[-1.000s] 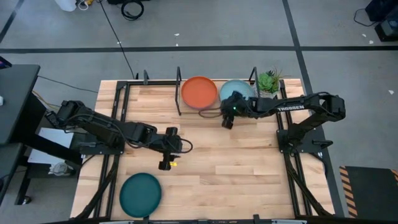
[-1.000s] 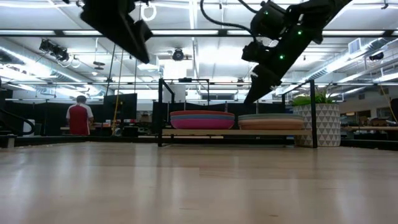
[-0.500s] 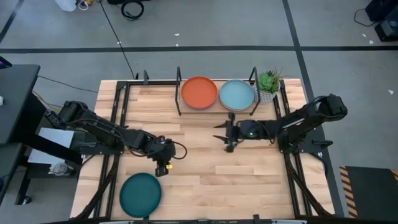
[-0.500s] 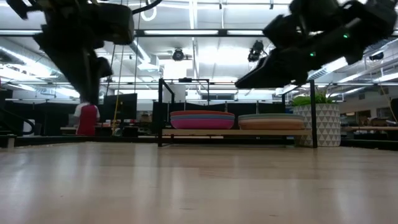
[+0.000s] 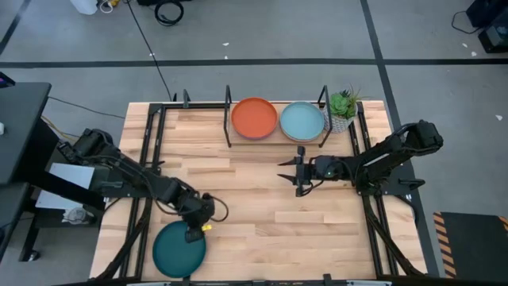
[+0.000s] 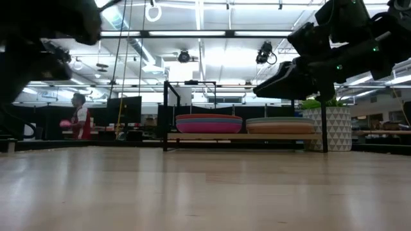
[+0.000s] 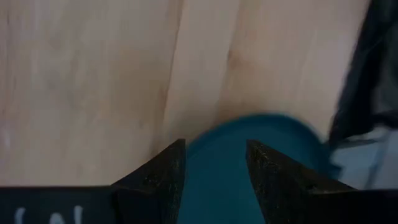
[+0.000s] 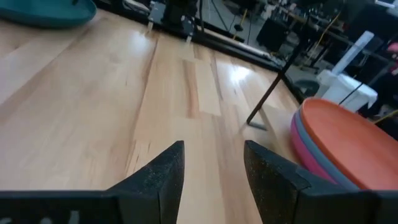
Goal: Place and stack plates onto a shelf
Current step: Stack the dark blue plate on top of the orange plate on the shelf
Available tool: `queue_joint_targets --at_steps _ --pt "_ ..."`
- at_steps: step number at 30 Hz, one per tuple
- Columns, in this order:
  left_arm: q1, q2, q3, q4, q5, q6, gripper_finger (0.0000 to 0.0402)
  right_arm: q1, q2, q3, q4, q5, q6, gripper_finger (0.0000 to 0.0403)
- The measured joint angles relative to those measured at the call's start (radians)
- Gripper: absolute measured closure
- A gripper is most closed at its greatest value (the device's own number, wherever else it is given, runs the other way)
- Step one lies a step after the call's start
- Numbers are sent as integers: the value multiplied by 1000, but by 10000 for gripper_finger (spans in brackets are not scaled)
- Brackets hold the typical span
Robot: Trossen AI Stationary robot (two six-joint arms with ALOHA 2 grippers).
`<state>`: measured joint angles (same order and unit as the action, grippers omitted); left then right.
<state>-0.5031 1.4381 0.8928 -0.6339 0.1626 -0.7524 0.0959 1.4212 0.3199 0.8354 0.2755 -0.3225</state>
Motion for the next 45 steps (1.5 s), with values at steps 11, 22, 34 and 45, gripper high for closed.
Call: queue_joint_targets --at_steps 11,22,34,45 --pt "-115 83 -1 -80 -94 -47 226 -17 0 0 17 -16 -37 231" --pt "-130 134 -1 -124 -113 29 233 -28 0 0 17 -17 -29 231" --pt "-130 134 -1 -126 -124 119 351 -28 0 0 17 -18 -29 231" --pt "-72 119 4 -129 -238 138 392 -28 0 0 16 -18 -26 231"
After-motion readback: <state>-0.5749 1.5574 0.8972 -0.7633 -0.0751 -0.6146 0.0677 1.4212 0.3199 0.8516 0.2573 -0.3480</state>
